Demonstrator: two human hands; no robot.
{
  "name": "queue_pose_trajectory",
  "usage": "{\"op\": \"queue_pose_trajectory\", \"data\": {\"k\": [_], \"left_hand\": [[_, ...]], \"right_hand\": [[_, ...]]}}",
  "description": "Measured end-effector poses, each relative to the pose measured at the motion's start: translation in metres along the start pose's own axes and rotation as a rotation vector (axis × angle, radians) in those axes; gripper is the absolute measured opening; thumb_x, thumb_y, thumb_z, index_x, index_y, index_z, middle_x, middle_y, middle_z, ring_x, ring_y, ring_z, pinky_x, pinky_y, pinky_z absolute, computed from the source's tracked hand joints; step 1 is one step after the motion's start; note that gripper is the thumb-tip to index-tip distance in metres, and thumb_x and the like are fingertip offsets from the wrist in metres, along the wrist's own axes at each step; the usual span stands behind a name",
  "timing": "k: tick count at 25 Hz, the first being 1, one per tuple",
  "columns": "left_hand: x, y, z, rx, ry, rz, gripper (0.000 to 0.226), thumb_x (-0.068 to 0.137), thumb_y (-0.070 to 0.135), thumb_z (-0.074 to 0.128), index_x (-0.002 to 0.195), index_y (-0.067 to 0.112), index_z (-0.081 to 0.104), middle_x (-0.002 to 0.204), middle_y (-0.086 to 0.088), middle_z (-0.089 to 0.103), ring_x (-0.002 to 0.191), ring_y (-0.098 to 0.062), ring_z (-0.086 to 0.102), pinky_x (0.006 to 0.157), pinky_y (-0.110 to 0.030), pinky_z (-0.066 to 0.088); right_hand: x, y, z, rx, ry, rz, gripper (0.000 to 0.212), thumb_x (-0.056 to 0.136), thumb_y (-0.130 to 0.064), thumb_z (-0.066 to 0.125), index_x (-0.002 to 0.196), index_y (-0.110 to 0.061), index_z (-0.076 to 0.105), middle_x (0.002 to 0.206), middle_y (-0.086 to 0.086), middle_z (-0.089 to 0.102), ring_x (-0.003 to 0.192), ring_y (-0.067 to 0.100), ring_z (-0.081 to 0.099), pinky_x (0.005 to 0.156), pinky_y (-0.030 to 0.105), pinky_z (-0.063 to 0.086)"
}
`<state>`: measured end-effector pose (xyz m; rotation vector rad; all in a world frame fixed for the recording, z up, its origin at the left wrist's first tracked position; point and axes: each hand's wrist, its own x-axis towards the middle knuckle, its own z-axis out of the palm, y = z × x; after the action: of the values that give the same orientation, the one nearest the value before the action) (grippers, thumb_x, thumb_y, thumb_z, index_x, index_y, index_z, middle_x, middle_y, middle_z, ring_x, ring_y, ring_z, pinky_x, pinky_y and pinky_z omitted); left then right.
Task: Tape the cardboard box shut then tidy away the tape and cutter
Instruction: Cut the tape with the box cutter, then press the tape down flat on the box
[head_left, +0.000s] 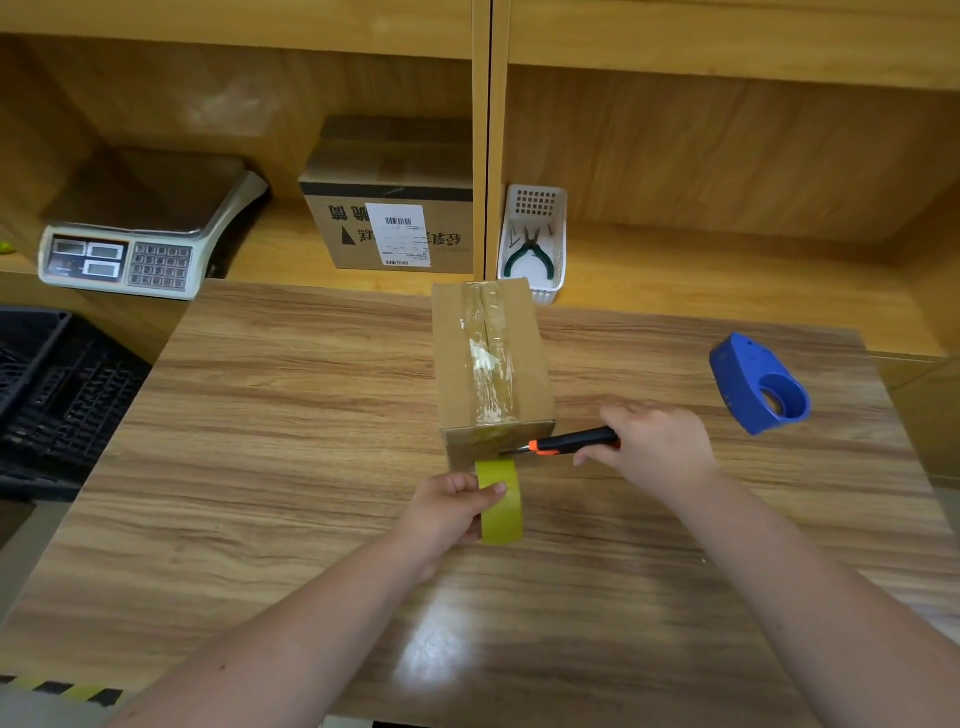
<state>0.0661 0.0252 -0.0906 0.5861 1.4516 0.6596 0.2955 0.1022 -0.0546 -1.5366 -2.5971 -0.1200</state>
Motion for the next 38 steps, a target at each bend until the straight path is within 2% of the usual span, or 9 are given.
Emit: {"op": "queue_pose_trajectory", "data": {"k": [5, 8, 13, 17, 21, 24, 28, 34, 38], "left_hand": [[0.001, -0.006, -0.008, 0.047, -0.009, 0.012, 0.017, 0.082, 0.02, 0.074, 0.074, 0.014, 0.06, 0.079, -0.01, 0.069, 0.071, -0.022, 0.063, 0.079, -0.037, 0.052], [0.007, -0.017, -0.016, 0.212, 0.017, 0.063, 0.02, 0.074, 0.024, 0.079, 0.077, 0.011, 0.064, 0.077, -0.013, 0.064, 0.073, -0.022, 0.057, 0.071, -0.036, 0.046], [0.01, -0.033, -0.023, 0.856, 0.022, 0.22, 0.034, 0.076, 0.032, 0.075, 0.062, 0.021, 0.045, 0.063, 0.004, 0.05, 0.058, -0.011, 0.044, 0.057, -0.027, 0.031], [-0.001, -0.041, -0.015, 1.42, -0.025, 0.302, 0.021, 0.082, 0.043, 0.061, 0.08, 0.024, 0.052, 0.093, -0.001, 0.067, 0.091, -0.024, 0.063, 0.066, -0.028, 0.039], [-0.005, -0.049, -0.011, 1.705, -0.12, 0.416, 0.022, 0.089, 0.036, 0.052, 0.102, 0.019, 0.057, 0.106, -0.006, 0.068, 0.102, -0.031, 0.062, 0.08, -0.032, 0.043], [0.002, -0.052, -0.016, 1.775, -0.16, 0.445, 0.02, 0.09, 0.034, 0.052, 0.103, 0.019, 0.057, 0.106, -0.008, 0.069, 0.102, -0.033, 0.062, 0.087, -0.034, 0.044], [0.016, -0.057, -0.022, 1.811, -0.188, 0.499, 0.019, 0.089, 0.036, 0.054, 0.1, 0.02, 0.057, 0.103, -0.006, 0.07, 0.1, -0.031, 0.063, 0.091, -0.036, 0.04], [0.017, -0.067, -0.033, 1.673, -0.167, 0.598, 0.031, 0.088, 0.05, 0.052, 0.103, 0.023, 0.058, 0.103, 0.001, 0.069, 0.101, -0.024, 0.062, 0.09, -0.033, 0.039], [0.012, -0.05, -0.044, 1.372, 0.046, 0.691, 0.033, 0.086, 0.046, 0.056, 0.113, 0.029, 0.058, 0.118, 0.006, 0.065, 0.109, -0.021, 0.06, 0.093, -0.034, 0.04]], "right_hand": [[-0.014, 0.001, 0.003, 0.034, -0.306, 0.3, 0.061, 0.072, -0.077, 0.049, 0.095, -0.02, 0.058, 0.07, -0.004, 0.057, 0.064, 0.02, 0.054, 0.052, 0.028, 0.045], [-0.037, 0.007, 0.015, 0.211, -0.403, 0.533, 0.052, 0.073, -0.072, 0.055, 0.079, -0.02, 0.06, 0.071, -0.001, 0.061, 0.067, 0.019, 0.058, 0.053, 0.029, 0.045], [-0.088, -0.002, 0.041, 0.614, -0.513, 0.789, 0.042, 0.082, -0.053, 0.061, 0.061, -0.016, 0.057, 0.052, -0.001, 0.06, 0.046, 0.012, 0.053, 0.044, 0.026, 0.035], [-0.123, -0.024, 0.066, 0.803, -0.514, 0.999, 0.042, 0.087, -0.049, 0.055, 0.065, -0.014, 0.061, 0.049, 0.004, 0.065, 0.033, 0.015, 0.052, 0.037, 0.019, 0.038], [-0.144, -0.05, 0.082, 1.019, -0.452, 1.153, 0.039, 0.091, -0.044, 0.053, 0.078, -0.007, 0.06, 0.052, 0.014, 0.063, 0.032, 0.019, 0.052, 0.033, 0.021, 0.04], [-0.15, -0.064, 0.091, 0.907, -0.509, 1.053, 0.043, 0.093, -0.048, 0.045, 0.081, -0.011, 0.061, 0.051, 0.006, 0.062, 0.042, 0.021, 0.059, 0.043, 0.026, 0.048], [-0.147, -0.07, 0.094, 0.505, -0.621, 0.824, 0.049, 0.093, -0.057, 0.029, 0.073, -0.02, 0.055, 0.077, 0.003, 0.068, 0.076, 0.024, 0.065, 0.069, 0.034, 0.05], [-0.144, -0.075, 0.099, 0.25, -0.732, 0.641, 0.056, 0.095, -0.055, 0.02, 0.081, -0.019, 0.06, 0.075, -0.001, 0.063, 0.072, 0.022, 0.062, 0.058, 0.029, 0.043], [-0.137, -0.074, 0.092, 0.173, -0.728, 0.58, 0.054, 0.096, -0.052, 0.02, 0.084, -0.019, 0.061, 0.072, -0.001, 0.062, 0.071, 0.022, 0.064, 0.056, 0.03, 0.045]]}}
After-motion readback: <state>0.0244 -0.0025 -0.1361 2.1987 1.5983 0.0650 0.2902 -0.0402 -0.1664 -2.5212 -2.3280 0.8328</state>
